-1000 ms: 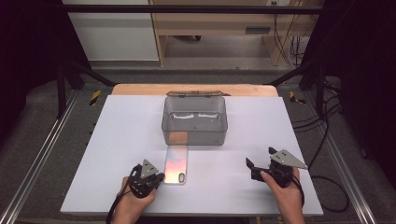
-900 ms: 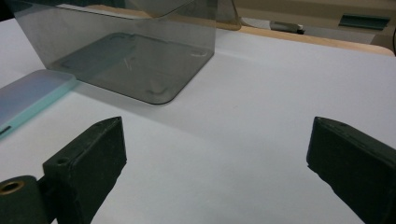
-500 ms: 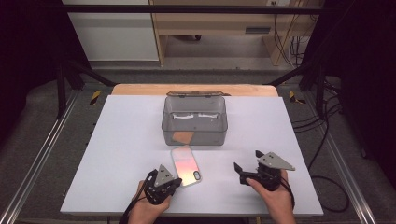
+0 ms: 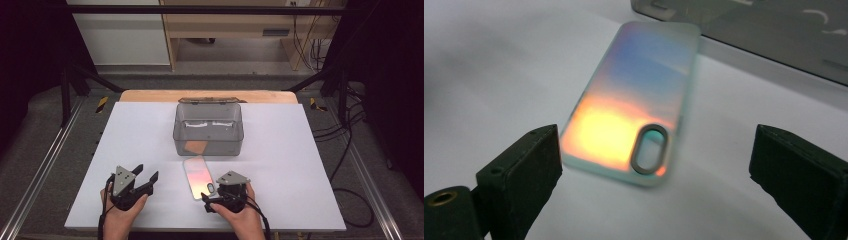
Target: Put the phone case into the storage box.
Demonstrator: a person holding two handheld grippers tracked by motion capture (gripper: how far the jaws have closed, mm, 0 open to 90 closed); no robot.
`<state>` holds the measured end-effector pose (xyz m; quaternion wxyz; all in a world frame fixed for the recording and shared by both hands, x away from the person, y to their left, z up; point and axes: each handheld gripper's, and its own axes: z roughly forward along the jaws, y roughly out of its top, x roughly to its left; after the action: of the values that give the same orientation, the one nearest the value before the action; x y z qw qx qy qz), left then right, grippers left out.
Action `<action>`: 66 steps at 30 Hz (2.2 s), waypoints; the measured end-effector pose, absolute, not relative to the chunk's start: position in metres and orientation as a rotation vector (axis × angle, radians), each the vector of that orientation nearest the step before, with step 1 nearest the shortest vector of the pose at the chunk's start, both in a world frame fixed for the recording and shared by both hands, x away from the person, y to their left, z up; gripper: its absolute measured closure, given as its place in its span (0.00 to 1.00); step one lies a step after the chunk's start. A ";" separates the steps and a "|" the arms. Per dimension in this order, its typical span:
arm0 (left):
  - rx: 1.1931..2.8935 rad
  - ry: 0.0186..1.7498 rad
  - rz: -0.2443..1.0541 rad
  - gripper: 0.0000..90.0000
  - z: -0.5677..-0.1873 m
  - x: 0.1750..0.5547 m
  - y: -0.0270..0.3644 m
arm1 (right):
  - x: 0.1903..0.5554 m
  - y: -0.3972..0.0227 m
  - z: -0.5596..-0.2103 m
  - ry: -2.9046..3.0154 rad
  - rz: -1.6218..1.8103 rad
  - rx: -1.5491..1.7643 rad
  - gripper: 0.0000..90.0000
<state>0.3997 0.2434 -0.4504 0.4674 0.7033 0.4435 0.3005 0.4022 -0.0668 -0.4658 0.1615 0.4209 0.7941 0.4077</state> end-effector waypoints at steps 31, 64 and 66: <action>1.603 1.103 0.722 0.08 -0.446 0.397 0.256 | 0.406 -0.038 -0.475 2.330 1.003 1.150 0.20; 1.425 1.020 0.441 0.12 -0.363 0.417 0.194 | 0.404 -0.068 -0.380 1.936 1.355 0.896 0.20; 1.396 1.027 0.366 0.19 -0.364 0.423 0.183 | 0.412 -0.073 -0.376 1.878 1.391 0.906 0.20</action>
<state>0.4228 0.1829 -0.3644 0.6328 0.6103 0.4489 0.1599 0.4120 -0.0726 -0.3759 0.3122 0.3435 0.7118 0.5271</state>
